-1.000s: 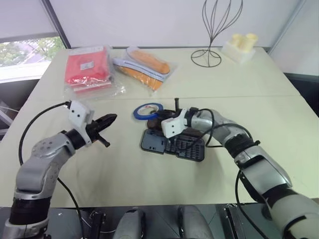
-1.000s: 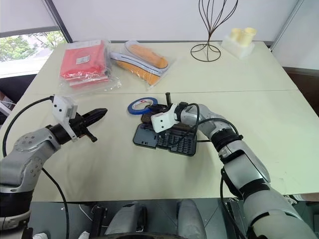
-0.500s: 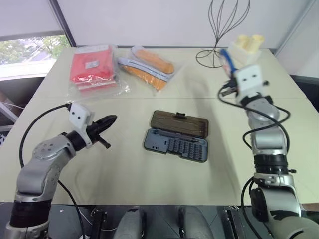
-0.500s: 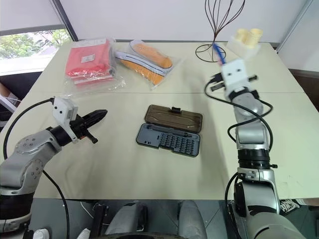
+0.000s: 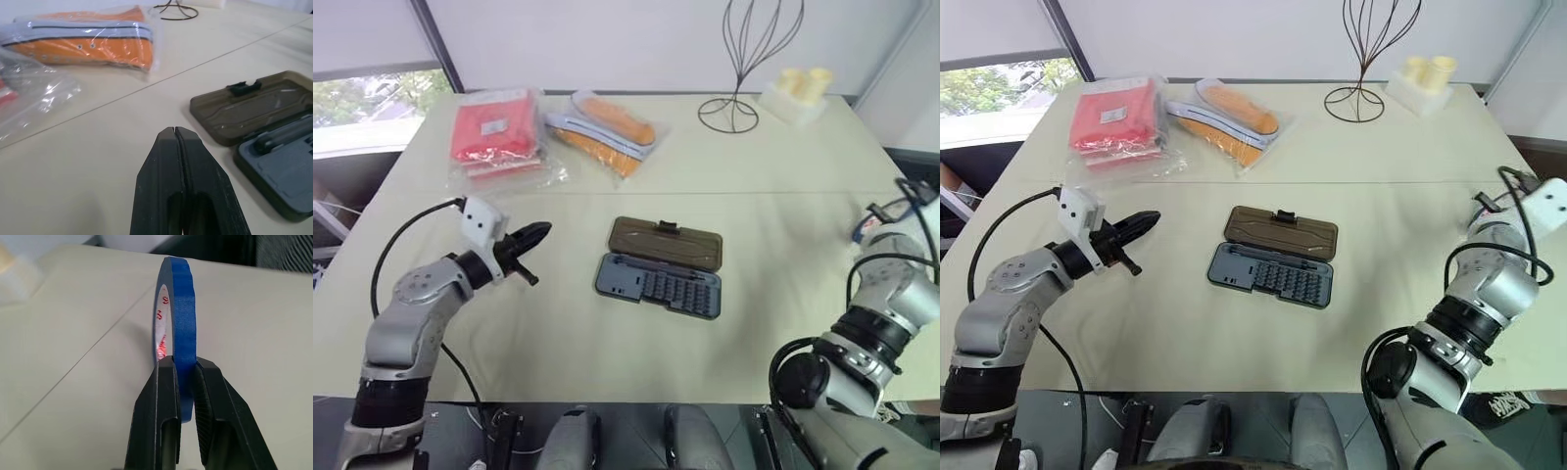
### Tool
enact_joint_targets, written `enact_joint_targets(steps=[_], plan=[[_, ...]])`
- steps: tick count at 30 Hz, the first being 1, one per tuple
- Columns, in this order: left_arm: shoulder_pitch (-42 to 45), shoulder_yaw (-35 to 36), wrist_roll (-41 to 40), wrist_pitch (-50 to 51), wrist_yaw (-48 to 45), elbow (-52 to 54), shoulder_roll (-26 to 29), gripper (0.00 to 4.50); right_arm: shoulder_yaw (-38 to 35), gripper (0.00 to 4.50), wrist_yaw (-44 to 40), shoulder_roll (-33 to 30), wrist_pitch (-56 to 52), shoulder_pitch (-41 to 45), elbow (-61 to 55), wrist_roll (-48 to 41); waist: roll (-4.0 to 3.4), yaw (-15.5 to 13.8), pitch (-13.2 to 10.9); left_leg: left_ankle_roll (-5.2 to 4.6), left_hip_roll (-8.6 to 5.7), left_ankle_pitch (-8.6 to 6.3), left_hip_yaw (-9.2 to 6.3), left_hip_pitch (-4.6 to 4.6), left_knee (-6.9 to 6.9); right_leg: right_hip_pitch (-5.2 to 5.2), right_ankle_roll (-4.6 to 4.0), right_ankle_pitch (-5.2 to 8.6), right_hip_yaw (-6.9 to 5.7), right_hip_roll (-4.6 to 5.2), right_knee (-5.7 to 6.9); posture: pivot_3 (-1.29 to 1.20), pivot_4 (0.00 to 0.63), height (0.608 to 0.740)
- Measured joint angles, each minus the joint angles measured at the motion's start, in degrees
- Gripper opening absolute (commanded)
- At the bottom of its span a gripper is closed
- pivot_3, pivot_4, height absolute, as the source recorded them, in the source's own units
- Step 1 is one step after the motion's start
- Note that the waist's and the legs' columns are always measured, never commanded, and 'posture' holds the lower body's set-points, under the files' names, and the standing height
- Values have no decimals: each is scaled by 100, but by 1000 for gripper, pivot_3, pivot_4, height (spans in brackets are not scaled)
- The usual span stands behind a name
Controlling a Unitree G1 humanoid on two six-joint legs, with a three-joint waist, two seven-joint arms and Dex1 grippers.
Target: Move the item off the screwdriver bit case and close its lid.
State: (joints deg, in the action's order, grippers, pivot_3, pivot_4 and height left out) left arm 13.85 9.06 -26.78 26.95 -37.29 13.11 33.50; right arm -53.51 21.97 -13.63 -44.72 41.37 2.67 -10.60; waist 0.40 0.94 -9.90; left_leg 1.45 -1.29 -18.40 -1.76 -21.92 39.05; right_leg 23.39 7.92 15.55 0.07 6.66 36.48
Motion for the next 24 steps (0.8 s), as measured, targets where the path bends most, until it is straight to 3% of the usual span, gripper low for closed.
enact_joint_targets(steps=[8,9,12,16,24], plan=[[-9,0,12,0,4,1,-1,0,-384,92,647,72,29,45,91,-685,8,29,6,-15,2,-9,2,12,1,-7,0,0,0,-2,1,0,150,740],[-10,0,12,0,6,1,-1,0,-376,945,708,73,44,39,91,-726,8,31,6,-16,3,-9,2,13,0,-8,0,0,1,-2,2,0,150,740],[-42,3,12,0,12,1,-2,0,-372,2292,948,172,28,-125,249,-796,1,33,2,-16,3,-9,7,12,0,-6,0,0,5,-3,1,0,150,740],[-60,4,11,0,16,5,-5,0,-324,4476,1244,260,104,-176,283,-910,-30,31,-7,-16,2,-9,11,11,0,1,0,0,12,-2,7,0,150,740],[-67,3,11,0,20,5,-26,0,-58,4476,1650,317,250,-191,-337,-1077,-32,30,-8,-17,2,-9,11,9,0,6,0,0,13,-2,13,0,150,740]])
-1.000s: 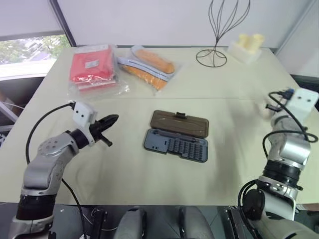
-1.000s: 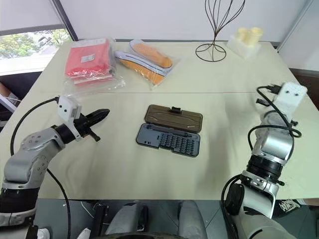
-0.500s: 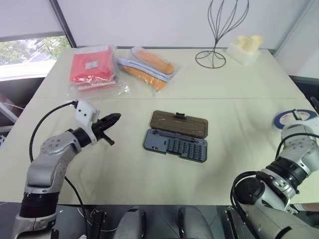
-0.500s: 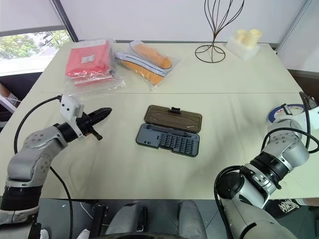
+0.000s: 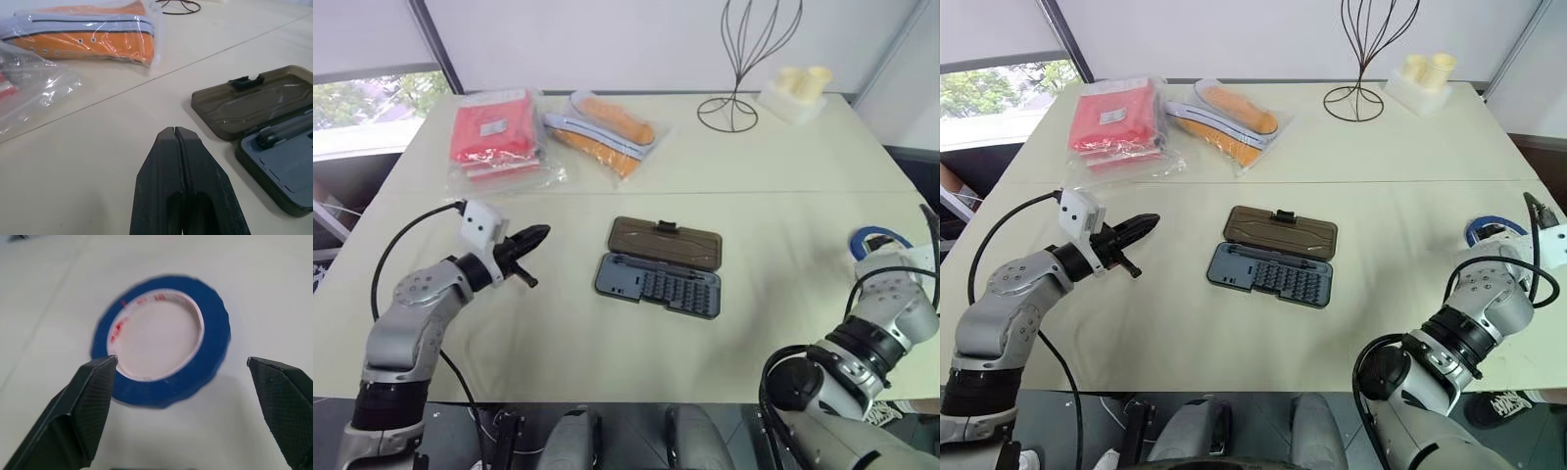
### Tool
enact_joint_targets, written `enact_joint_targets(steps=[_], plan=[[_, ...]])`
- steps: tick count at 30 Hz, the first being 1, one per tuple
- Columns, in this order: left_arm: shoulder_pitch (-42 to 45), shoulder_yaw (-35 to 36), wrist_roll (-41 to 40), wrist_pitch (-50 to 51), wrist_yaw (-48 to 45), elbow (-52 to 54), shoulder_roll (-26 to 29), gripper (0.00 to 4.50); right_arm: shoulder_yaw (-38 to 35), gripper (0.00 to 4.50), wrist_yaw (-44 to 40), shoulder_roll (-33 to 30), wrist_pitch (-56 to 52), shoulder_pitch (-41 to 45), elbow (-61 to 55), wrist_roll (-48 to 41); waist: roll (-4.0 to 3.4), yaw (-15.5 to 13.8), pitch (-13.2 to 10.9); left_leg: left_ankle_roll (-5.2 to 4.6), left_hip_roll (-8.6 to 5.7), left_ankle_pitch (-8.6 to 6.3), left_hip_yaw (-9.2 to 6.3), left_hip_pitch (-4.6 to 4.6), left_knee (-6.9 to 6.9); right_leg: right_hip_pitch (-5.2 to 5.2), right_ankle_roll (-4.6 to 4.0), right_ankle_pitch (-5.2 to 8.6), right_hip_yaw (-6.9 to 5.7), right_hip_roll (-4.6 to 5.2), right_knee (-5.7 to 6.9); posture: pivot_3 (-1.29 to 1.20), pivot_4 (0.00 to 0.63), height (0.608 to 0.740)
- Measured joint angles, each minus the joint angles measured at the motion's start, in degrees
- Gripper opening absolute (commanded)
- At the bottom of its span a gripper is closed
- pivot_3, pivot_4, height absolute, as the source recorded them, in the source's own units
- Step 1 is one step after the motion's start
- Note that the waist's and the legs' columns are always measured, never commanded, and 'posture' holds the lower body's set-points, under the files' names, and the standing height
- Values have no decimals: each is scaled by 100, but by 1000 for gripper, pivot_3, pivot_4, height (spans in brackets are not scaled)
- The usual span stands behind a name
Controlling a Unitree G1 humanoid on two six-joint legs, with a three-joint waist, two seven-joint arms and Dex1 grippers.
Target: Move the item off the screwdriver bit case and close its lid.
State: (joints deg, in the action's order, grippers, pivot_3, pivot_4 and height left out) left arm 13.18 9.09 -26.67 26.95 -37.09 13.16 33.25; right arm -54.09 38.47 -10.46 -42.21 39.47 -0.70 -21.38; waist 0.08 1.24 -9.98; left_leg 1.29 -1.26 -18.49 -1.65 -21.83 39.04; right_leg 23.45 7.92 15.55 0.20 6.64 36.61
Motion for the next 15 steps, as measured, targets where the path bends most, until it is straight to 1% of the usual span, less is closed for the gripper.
enact_joint_targets(steps=[4,7,10,15], plan=[[2,-1,0,0,-4,-3,-19,0,817,4476,-348,-446,-69,-166,-319,257,-2,5,-1,-2,-1,-1,1,0,0,1,0,0,0,0,0,0,150,740],[7,-1,-2,0,-14,-3,-22,0,1584,4476,-927,-797,-68,-191,-531,381,-1,40,-1,-4,0,-2,-1,1,0,0,0,0,0,-4,0,0,150,740],[16,-3,-5,5,-35,-6,-23,0,2557,4476,-1815,-1262,-235,-238,-514,458,-1,93,-1,-6,0,-4,-2,1,0,-1,0,0,0,-5,0,0,150,740],[122,-60,-7,13,-138,-11,-32,0,4339,4476,-3906,-2044,-593,-214,-148,425,0,121,-1,-8,2,-4,-5,0,-1,-1,0,0,-1,-8,-4,0,150,740]])
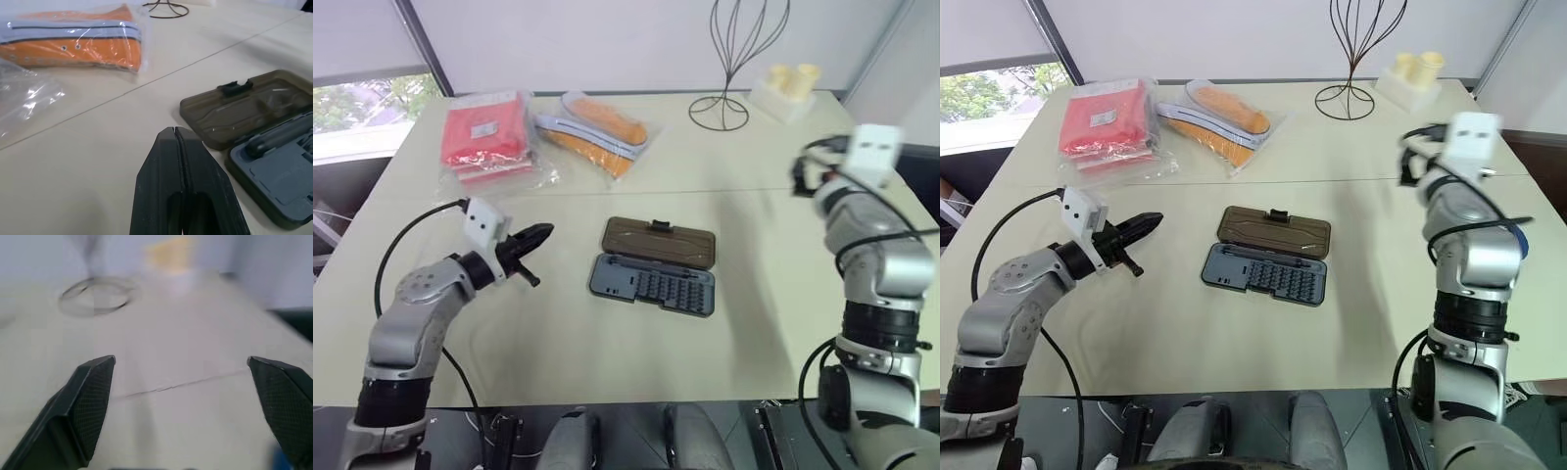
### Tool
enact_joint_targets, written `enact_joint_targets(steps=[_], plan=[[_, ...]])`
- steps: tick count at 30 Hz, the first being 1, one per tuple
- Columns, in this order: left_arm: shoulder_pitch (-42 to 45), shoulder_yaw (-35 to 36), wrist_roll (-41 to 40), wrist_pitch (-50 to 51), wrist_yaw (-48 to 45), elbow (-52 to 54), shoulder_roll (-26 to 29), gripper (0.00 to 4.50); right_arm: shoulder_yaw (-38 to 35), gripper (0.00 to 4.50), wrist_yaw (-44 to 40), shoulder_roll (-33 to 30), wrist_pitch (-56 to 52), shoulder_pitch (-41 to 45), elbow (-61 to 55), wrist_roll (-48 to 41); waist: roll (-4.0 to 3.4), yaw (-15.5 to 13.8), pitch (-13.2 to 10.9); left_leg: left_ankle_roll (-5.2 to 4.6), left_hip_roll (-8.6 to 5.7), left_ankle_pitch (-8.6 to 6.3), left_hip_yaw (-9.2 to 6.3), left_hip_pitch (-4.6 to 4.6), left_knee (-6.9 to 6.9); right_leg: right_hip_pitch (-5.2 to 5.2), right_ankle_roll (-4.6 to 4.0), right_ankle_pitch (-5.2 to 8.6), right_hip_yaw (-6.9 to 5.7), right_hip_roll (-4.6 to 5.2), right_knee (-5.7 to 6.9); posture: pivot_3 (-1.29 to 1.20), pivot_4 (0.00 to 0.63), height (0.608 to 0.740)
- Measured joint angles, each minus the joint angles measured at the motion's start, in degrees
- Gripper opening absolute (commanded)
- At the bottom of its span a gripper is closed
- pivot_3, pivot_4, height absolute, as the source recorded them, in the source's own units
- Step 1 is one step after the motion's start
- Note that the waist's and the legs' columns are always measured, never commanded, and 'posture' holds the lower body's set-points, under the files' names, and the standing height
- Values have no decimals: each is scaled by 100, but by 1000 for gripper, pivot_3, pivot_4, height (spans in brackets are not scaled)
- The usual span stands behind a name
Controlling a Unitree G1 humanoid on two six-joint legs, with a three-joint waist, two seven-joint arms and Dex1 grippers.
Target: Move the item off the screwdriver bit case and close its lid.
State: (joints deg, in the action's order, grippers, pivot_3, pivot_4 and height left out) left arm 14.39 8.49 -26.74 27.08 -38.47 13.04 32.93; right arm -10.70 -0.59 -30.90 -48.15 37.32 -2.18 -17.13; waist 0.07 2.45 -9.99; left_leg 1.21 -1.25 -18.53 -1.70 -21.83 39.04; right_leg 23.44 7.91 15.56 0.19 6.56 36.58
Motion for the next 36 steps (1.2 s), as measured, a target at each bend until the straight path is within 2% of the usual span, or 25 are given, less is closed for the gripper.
enact_joint_targets(steps=[5,8,12,16,23,32,36], plan=[[61,-44,6,0,-31,-130,-3,0,1217,4476,-1910,-728,-27,364,504,54,2,-25,-1,-1,-1,-1,-4,-14,2,0,0,0,-3,0,-22,0,150,740],[74,-58,6,-2,-33,-142,-8,0,1776,4476,-2747,-1090,-44,678,674,181,3,-25,-2,-2,-2,-1,-5,-23,4,2,1,0,-5,2,-32,0,150,740],[-41,-57,6,-8,-2,-93,-72,0,2101,4476,-3320,-1136,-759,1013,703,185,4,-29,-2,25,0,14,-8,-29,4,7,1,0,-8,6,-33,0,150,740],[-161,-57,7,-7,27,-65,-93,0,2290,4476,-3704,-1204,-1448,1024,235,35,4,-48,-2,27,-1,15,-11,-54,7,31,1,-1,-9,8,-32,0,150,740],[-235,-48,7,-7,131,-17,-97,0,2409,4476,-3797,-1298,-1971,866,-152,53,5,-159,-2,27,-5,15,-7,-56,9,32,1,-1,-10,13,-32,0,150,740],[-252,-49,4,-4,176,74,-96,0,2366,4476,-3101,-885,-2546,623,-146,203,5,-165,-2,28,-8,16,-6,-57,9,33,1,-1,-10,14,-32,0,150,740],[-256,-49,4,-1,180,90,-96,0,2064,4476,-2703,-625,-2745,593,80,308,5,-163,-2,29,-8,16,-6,-57,9,34,1,-1,-11,13,-30,0,150,740]])
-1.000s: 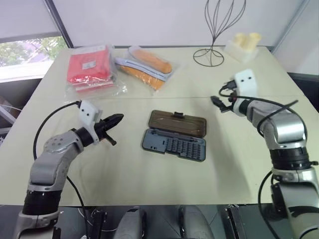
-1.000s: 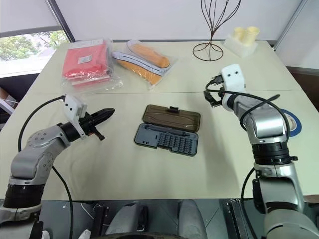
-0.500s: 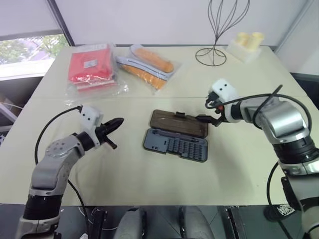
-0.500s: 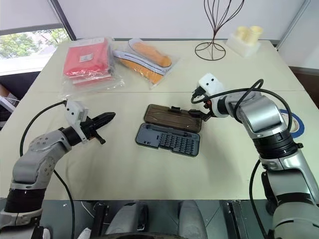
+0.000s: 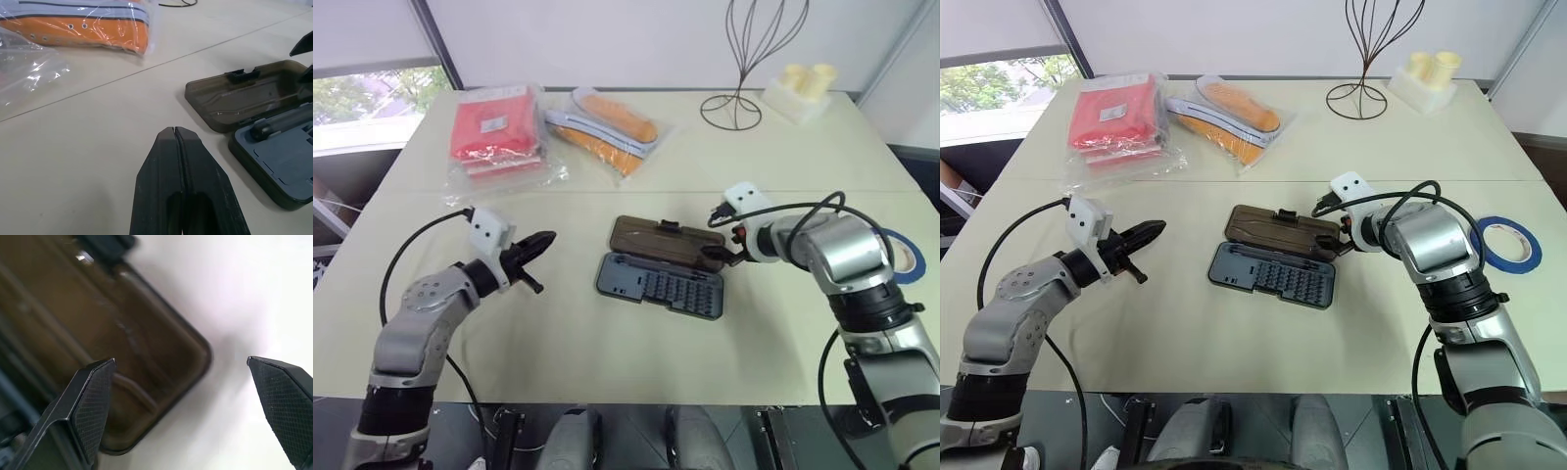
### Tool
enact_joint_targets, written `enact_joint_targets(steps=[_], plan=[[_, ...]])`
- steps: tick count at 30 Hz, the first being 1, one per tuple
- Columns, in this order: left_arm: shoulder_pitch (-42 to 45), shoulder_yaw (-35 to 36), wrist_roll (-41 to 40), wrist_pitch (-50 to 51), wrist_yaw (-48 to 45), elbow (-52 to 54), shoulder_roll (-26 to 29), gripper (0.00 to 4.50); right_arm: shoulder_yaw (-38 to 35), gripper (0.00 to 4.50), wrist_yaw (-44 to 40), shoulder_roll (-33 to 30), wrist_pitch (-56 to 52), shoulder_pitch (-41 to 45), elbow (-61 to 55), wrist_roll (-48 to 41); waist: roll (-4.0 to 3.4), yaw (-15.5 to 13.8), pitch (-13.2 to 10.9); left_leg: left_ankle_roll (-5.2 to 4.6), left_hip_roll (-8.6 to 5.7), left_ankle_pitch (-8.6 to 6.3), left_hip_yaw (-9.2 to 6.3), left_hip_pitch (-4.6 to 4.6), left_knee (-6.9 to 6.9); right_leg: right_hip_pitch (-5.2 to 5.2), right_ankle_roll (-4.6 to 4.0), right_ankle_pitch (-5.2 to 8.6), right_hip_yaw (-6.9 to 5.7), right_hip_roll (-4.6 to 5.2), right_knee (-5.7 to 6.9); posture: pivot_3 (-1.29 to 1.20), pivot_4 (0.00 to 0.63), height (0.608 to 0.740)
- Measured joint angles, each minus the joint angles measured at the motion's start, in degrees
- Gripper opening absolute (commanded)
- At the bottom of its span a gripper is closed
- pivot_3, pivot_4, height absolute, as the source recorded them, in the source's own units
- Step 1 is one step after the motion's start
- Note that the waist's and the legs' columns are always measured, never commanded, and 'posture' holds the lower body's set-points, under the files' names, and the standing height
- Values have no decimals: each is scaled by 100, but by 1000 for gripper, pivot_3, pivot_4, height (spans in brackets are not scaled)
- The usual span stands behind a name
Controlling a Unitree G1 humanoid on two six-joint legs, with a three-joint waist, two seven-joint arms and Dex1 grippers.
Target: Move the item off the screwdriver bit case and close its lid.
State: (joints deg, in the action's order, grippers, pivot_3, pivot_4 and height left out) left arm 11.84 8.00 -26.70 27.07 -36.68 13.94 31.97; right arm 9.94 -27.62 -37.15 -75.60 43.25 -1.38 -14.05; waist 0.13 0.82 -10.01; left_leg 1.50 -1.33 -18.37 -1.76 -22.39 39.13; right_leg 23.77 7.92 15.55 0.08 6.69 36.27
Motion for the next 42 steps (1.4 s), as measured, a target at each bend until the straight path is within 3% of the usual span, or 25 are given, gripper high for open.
enact_joint_targets(steps=[5,6,8,15,30,37,42], plan=[[-2,-1,0,10,2,9,2,0,-431,4476,289,278,-312,-98,51,20,1,0,1,0,0,0,0,0,0,-1,0,0,0,0,1,0,150,740],[-2,-1,0,10,1,10,4,0,-489,4242,318,309,-356,-109,50,20,0,1,1,0,0,0,1,0,1,-1,0,0,0,0,1,0,150,740],[-3,-1,1,10,0,10,5,0,-573,3635,338,365,-412,-134,33,-2,1,2,2,0,-1,0,0,0,1,-2,0,0,0,-1,2,0,150,740],[-2,-2,2,17,-1,14,18,0,-726,88,522,522,-580,-185,-67,-29,22,-1,15,-1,-3,0,-3,7,9,-14,0,0,-1,-1,2,0,150,740],[-1,0,7,17,32,14,45,0,-656,32,700,554,-816,-239,-406,-69,29,-10,20,-1,-4,-1,-12,8,7,-18,0,0,-7,-1,2,0,150,740],[-23,1,9,16,56,16,45,0,-1242,32,1254,979,-1412,-500,-896,-184,34,-9,23,-1,-4,-1,-14,8,4,-18,0,0,-9,-1,2,0,150,740],[-38,0,9,17,41,19,47,0,-1934,32,2279,1179,-1407,-845,-925,-1254,57,-9,43,-1,-3,-1,-18,10,3,-21,0,0,-11,-1,3,0,150,740]])
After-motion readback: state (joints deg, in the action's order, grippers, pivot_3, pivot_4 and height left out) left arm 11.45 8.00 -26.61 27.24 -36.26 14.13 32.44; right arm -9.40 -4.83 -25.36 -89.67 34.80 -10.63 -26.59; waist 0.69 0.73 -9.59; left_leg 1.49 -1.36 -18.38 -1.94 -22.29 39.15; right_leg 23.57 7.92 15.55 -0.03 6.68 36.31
